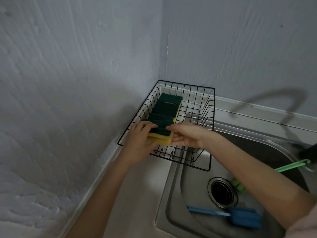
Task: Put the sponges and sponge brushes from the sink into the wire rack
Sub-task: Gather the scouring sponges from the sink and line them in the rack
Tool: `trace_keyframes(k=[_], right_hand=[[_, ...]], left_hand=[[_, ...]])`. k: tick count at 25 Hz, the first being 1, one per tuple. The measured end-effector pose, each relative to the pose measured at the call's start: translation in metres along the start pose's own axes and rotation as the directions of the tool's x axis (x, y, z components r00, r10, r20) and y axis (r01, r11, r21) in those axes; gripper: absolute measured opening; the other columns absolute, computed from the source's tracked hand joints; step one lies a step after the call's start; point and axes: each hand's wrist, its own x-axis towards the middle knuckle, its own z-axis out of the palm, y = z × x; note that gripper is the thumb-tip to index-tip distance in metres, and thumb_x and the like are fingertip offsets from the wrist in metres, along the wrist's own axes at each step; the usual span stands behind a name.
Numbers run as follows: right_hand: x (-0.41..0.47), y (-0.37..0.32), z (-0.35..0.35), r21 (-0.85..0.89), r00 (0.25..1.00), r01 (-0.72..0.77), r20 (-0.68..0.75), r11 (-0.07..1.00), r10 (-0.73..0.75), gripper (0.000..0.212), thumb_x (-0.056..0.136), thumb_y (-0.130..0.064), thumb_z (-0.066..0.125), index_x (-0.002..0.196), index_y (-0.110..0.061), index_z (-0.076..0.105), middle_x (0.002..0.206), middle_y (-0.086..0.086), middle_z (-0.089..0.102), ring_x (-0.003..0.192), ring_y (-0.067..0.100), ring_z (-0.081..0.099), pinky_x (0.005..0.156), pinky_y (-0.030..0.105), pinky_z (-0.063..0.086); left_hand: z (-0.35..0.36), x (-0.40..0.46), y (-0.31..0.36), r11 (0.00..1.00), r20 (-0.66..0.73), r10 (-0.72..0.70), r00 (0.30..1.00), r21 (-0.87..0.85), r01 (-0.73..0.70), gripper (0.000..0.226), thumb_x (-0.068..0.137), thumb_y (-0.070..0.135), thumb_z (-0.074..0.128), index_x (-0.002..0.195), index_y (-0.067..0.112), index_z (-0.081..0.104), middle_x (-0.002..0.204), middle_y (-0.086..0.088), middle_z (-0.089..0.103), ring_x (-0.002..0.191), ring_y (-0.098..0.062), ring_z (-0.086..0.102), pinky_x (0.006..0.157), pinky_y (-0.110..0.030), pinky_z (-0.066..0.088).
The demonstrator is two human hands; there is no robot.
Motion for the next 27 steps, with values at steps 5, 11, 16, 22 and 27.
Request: trace_keyframes(k=[5,11,16,22,27], right_hand=[[0.015,0.016,0.009,0.001,0.999,-0.034,-0.036,0.999,0.034,0.004,0.087,-0.01,0.058,0.088,-0.014,0.055,0.084,0.005,0.065,0.077,0.014,0.063,0.075,0.025,0.055],[0.029,0.026,0.014,-0.144,0.993,-0.058,-0.106,0.988,0.043,0.035,0.089,-0.012,0.057,0.122,-0.005,0.048,0.096,0.008,0.065,0.082,0.015,0.063,0.074,0.024,0.054],[0.035,0.026,0.015,-0.317,0.985,-0.104,-0.165,0.943,0.053,0.007,0.088,-0.017,0.058,0.092,-0.014,0.053,0.077,0.003,0.056,0.064,0.012,0.052,0.049,0.014,0.046],[0.029,0.025,0.016,-0.611,0.979,-0.075,-0.197,0.788,-0.06,0.017,0.09,-0.029,0.053,0.086,-0.014,0.056,0.069,-0.004,0.046,0.067,0.011,0.047,0.052,0.018,0.035],[0.004,0.019,0.014,-0.765,0.972,-0.028,-0.172,0.643,-0.162,0.04,0.092,-0.029,0.047,0.12,-0.001,0.053,0.113,0.016,0.059,0.107,0.027,0.055,0.073,0.026,0.044]], left_hand=[[0.006,0.002,-0.003,0.996,0.087,-0.092,0.992,0.014,0.091,0.04,0.088,0.024,0.05,0.127,0.014,0.046,0.141,-0.008,0.04,0.129,-0.026,0.033,0.108,-0.035,0.027],[0.013,0.005,-0.007,0.989,0.192,-0.147,0.97,0.024,0.145,0.038,0.092,0.026,0.043,0.126,0.01,0.048,0.14,-0.01,0.044,0.124,-0.027,0.044,0.104,-0.041,0.04],[0.011,0.007,-0.002,0.983,0.256,-0.177,0.95,0.096,0.157,0.038,0.094,0.03,0.037,0.124,0.011,0.051,0.141,-0.006,0.045,0.119,-0.025,0.05,0.097,-0.037,0.044],[0.01,0.008,0.004,0.98,0.277,-0.18,0.944,0.129,0.149,0.038,0.093,0.033,0.038,0.119,0.01,0.054,0.131,-0.008,0.054,0.115,-0.025,0.052,0.095,-0.039,0.045],[0.005,0.002,0.016,0.986,0.19,-0.157,0.969,0.083,0.144,0.035,0.093,0.027,0.041,0.117,0.006,0.054,0.125,-0.012,0.057,0.11,-0.028,0.055,0.09,-0.038,0.046]])
